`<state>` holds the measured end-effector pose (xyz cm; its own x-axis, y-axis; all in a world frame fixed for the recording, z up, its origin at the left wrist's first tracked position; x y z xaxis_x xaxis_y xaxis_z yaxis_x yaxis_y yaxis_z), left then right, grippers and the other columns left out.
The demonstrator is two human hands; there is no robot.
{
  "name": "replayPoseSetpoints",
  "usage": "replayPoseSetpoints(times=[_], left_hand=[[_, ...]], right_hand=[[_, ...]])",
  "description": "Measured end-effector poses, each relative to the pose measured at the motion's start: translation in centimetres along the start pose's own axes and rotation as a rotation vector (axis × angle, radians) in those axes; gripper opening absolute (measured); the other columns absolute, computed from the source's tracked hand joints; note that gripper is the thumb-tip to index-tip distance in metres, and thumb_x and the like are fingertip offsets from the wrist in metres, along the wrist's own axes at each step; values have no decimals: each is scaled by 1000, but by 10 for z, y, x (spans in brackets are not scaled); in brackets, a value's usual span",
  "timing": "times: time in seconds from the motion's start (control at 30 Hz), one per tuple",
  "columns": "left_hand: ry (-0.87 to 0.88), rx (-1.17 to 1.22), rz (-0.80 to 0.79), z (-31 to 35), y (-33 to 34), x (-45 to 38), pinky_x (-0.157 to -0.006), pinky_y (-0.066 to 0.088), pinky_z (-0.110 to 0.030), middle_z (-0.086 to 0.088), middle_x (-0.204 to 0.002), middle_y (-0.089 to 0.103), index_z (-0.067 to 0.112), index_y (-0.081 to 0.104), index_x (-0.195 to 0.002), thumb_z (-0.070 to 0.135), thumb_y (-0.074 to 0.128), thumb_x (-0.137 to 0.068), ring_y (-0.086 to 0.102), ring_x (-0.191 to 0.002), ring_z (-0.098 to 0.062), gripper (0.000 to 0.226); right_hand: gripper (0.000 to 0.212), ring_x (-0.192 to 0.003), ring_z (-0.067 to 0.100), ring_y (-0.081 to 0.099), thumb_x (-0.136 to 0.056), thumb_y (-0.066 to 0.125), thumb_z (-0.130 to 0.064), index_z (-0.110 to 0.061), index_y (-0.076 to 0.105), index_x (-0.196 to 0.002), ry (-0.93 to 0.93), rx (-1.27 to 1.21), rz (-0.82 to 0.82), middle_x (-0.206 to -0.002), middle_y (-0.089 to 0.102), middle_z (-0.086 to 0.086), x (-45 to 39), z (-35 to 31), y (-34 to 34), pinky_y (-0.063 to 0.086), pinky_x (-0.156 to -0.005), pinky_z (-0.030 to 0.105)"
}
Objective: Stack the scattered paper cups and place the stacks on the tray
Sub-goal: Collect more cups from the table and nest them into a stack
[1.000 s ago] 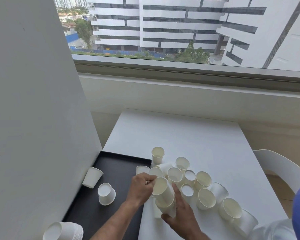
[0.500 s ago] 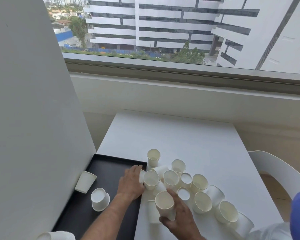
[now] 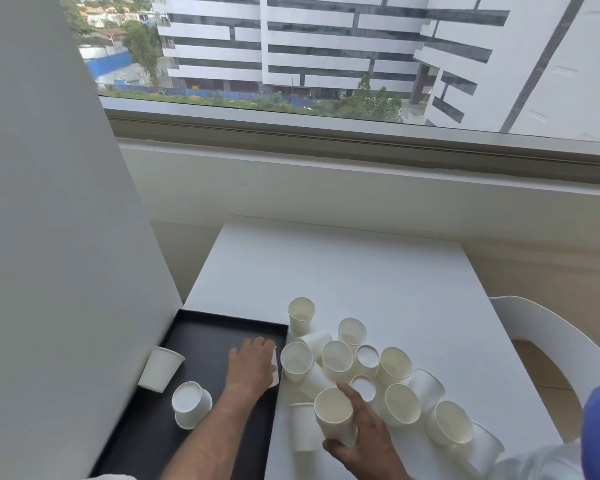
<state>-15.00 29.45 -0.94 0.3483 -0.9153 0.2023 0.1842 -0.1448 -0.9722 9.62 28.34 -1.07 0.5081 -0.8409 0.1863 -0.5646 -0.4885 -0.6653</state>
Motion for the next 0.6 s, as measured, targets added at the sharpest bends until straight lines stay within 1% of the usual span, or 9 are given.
replayPoseSetpoints(times=[0.07, 0.13, 0.17, 0.23, 0.3, 0.37, 0.47, 0.53, 0.6], left_hand=[[1, 44, 120, 0, -13, 7, -86, 42, -34, 3, -107, 68, 28, 62, -101, 24, 57, -97, 61, -105, -23, 7], [-13, 133, 252, 2, -26, 17, -76, 39, -34, 0, -78, 64, 23, 50, -70, 10, 61, -90, 62, -83, -27, 25], [-22, 204, 319, 3, -31, 21, -82, 42, -35, 0, -75, 64, 22, 52, -68, 7, 62, -88, 62, -80, -27, 26], [-3, 301, 420, 7, -42, 31, -108, 39, -42, 3, -87, 72, 19, 68, -83, 9, 61, -90, 65, -88, -24, 14], [58, 405, 500, 18, -53, 39, -114, 37, -45, 1, -93, 76, 16, 74, -93, 9, 62, -91, 66, -87, -26, 14], [152, 482, 581, 35, -67, 52, -105, 46, -41, -1, -88, 76, 15, 76, -92, 8, 66, -88, 66, -79, -27, 14], [293, 556, 664, 63, -83, 75, -74, 58, -33, 1, -75, 72, 16, 77, -89, 17, 62, -88, 65, -69, -24, 15], [364, 555, 664, 77, -84, 83, -61, 54, -32, 2, -74, 70, 17, 77, -92, 19, 63, -89, 64, -66, -21, 14], [417, 505, 660, 88, -83, 89, -58, 52, -33, 4, -69, 65, 19, 75, -89, 18, 65, -89, 60, -64, -21, 10]], right_hand=[[92, -116, -1, 49, -60, 76, -42, -52, 26, -136, -11, -5, -11, -131, 50, -23, -1, -4, 2, 36, -90, 8], [93, -115, -3, 47, -60, 75, -42, -52, 25, -137, -20, 1, -25, -132, 47, -23, -1, -8, 6, 35, -90, 8], [93, -114, -3, 46, -59, 75, -42, -54, 23, -136, -22, 1, -32, -132, 47, -24, -1, -9, 7, 35, -89, 8], [95, -114, -2, 46, -58, 74, -43, -58, 19, -134, -25, -1, -48, -129, 45, -25, -1, -12, 10, 35, -89, 10], [97, -115, -2, 44, -57, 73, -44, -60, 18, -135, -21, 0, -54, -129, 42, -28, -2, -13, 13, 35, -90, 12], [101, -119, 1, 46, -56, 72, -44, -54, 18, -141, -7, 0, -57, -132, 41, -28, -2, -14, 13, 36, -89, 13], [110, -115, 6, 53, -57, 70, -43, -46, 9, -148, 14, -12, -48, -134, 48, -22, -6, -14, 10, 42, -83, 16], [115, -108, 10, 59, -58, 69, -42, -44, -2, -150, 20, -27, -40, -131, 52, -20, -8, -18, 6, 45, -77, 18], [119, -100, 6, 61, -60, 68, -41, -44, -12, -148, 21, -41, -23, -124, 54, -24, -9, -21, 1, 46, -73, 16]])
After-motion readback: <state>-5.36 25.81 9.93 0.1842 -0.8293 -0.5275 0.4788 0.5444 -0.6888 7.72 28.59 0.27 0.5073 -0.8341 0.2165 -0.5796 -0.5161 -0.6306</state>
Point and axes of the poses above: each hand's wrist, its own x-axis away from the middle knuckle, its own y-axis out of the palm, z = x × y, the point moved 7 cm from there along -x, towards the middle knuckle
